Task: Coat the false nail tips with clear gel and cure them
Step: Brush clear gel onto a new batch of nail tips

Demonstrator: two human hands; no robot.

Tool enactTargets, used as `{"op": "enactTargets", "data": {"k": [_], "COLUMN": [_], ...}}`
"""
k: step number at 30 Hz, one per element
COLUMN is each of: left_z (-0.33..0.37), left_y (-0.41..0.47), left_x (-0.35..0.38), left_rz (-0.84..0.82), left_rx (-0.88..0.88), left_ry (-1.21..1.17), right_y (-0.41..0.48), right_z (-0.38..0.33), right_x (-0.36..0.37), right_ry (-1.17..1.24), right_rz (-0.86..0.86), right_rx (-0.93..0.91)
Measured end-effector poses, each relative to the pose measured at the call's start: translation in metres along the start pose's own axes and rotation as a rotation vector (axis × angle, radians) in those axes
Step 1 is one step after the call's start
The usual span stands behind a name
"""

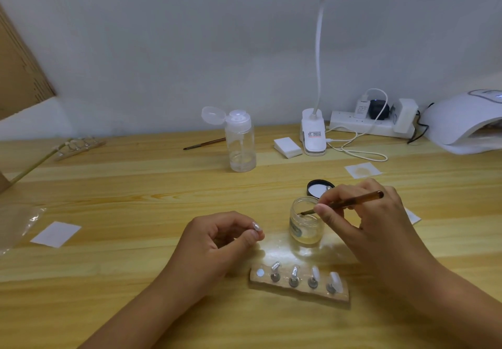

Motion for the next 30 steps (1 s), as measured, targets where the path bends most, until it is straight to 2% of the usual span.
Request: {"op": "enactTargets", "data": {"k": [21,30], "left_z": [-0.001,-0.002], "left_y": [0.000,0.000], "left_x": [0.000,0.000], "left_rz": [-0.008,-0.014], "left_rx": [0.003,0.002], "left_ry": [0.019,0.018], "right_y": [-0.008,-0.015], "right_z": [-0.006,-0.021], "right_x": [-0.018,-0.036], "right_ry": [0.150,0.220], "right_rz": [0.094,0.207], "right_rx": [0.002,-0.088]}}
Point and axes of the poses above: each hand's wrist, its own y-axis towards the middle knuckle, its own x-axis out of the palm, z = x × y, the point moved 8 cm from there along y, towards the middle knuckle, and after that the axes turned 8 degrees about x, right-handed, at the moved point
